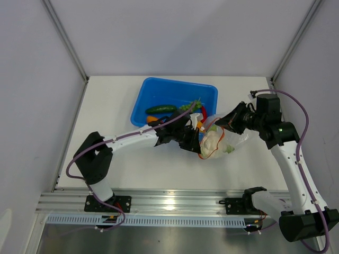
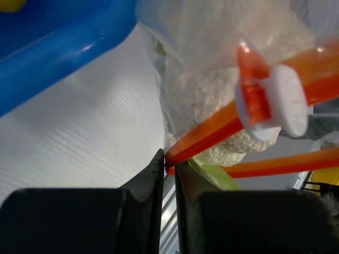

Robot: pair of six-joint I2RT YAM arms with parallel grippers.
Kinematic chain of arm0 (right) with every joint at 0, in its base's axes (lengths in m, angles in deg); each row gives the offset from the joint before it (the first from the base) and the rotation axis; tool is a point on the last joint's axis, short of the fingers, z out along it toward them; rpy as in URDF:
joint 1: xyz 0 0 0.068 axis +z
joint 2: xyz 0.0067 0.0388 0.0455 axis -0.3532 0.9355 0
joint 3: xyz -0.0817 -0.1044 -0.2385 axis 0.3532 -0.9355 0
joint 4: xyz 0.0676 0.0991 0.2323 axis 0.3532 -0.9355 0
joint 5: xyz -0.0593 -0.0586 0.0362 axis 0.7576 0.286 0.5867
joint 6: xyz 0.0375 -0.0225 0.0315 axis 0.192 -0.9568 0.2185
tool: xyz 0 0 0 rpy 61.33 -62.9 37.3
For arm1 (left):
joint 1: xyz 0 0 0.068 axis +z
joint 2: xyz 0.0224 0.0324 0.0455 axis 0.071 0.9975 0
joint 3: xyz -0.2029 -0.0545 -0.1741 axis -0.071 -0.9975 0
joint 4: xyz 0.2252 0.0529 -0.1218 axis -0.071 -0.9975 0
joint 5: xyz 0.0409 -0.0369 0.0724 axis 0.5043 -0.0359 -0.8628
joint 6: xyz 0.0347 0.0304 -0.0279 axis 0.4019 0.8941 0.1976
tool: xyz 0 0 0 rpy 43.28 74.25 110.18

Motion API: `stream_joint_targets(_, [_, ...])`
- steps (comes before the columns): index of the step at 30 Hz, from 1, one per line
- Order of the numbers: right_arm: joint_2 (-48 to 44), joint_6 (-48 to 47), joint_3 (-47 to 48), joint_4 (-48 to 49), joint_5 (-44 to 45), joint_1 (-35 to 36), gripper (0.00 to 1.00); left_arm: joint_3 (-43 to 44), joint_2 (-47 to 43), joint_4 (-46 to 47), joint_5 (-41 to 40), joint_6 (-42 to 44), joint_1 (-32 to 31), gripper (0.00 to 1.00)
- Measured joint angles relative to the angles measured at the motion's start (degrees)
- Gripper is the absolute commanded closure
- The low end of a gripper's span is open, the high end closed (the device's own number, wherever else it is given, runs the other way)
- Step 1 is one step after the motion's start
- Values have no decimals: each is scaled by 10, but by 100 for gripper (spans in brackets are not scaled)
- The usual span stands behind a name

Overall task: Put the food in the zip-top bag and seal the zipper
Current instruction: Adjust the zipper on the food storage bag.

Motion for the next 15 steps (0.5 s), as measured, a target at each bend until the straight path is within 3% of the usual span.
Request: stream_joint_targets(15, [0,29,0,7,-9,0,100,10,17,30,3,-46,9,100])
